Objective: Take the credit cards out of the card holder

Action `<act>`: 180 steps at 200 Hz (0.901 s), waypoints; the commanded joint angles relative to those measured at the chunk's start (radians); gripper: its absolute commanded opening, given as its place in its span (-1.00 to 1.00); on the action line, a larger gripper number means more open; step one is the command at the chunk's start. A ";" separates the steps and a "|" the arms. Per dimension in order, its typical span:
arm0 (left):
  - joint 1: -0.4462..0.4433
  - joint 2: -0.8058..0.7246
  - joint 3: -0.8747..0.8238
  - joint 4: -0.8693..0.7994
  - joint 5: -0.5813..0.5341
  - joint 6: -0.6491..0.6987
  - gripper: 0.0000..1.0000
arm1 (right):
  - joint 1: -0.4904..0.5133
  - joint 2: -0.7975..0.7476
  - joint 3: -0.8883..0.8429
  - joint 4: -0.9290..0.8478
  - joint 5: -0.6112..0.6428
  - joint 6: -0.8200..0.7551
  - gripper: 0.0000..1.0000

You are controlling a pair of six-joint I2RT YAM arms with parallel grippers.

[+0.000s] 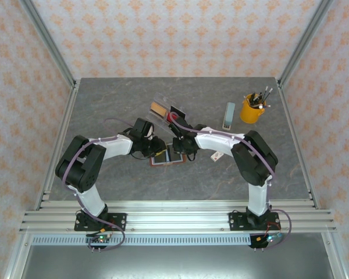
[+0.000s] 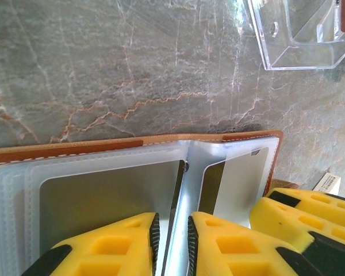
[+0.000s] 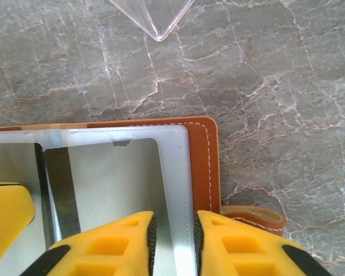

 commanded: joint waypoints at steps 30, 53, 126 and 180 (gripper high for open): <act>-0.006 -0.001 -0.005 0.007 0.015 -0.003 -0.50 | -0.005 0.051 -0.017 -0.028 -0.025 -0.017 -0.58; -0.016 -0.013 0.013 -0.001 0.026 -0.004 -0.49 | -0.017 0.065 -0.028 -0.008 -0.070 -0.009 -0.59; -0.047 -0.016 0.062 -0.099 -0.061 0.027 -0.50 | -0.031 0.066 -0.051 0.020 -0.108 0.003 -0.60; -0.047 -0.001 0.064 -0.089 -0.059 0.025 -0.50 | -0.033 0.064 -0.053 0.021 -0.119 0.003 -0.62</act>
